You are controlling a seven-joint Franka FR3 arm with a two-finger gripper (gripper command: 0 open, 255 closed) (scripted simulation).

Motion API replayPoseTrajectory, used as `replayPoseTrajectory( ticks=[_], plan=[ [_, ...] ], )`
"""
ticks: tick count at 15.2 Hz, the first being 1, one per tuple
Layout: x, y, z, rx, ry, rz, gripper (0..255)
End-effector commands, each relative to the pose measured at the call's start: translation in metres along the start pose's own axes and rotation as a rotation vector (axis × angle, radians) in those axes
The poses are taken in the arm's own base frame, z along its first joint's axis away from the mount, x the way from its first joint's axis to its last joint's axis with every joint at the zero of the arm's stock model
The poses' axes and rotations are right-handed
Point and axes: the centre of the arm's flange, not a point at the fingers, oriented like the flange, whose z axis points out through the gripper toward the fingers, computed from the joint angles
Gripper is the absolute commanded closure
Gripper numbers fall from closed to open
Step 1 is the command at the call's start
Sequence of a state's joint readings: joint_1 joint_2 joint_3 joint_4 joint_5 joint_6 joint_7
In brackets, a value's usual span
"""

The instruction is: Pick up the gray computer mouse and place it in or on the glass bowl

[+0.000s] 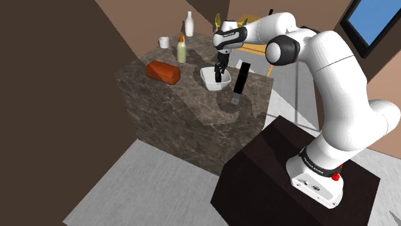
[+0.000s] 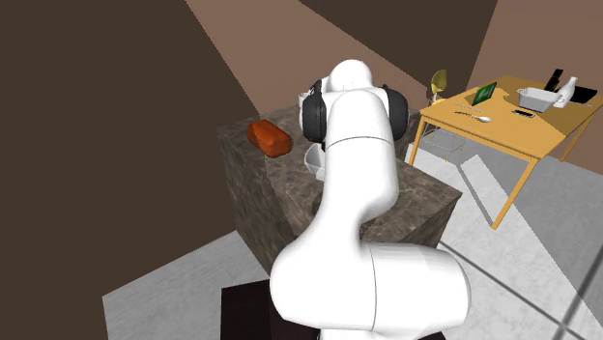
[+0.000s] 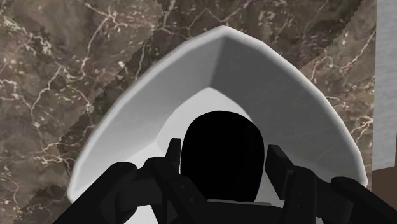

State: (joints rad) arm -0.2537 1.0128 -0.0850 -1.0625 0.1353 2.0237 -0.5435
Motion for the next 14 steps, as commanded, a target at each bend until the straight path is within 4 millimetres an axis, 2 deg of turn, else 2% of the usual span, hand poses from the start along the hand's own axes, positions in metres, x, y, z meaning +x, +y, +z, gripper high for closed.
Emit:
replayPoseTrajectory(
  ticks=[1, 4, 5, 10, 14],
  plan=[
    [0.000, 0.000, 0.000, 0.000, 0.000, 0.000, 255],
    [0.000, 0.000, 0.000, 0.000, 0.000, 0.000, 255],
    [0.000, 0.000, 0.000, 0.000, 0.000, 0.000, 0],
    [0.000, 0.000, 0.000, 0.000, 0.000, 0.000, 0],
    [0.000, 0.000, -0.050, 0.000, 0.000, 0.000, 0]
  ],
)
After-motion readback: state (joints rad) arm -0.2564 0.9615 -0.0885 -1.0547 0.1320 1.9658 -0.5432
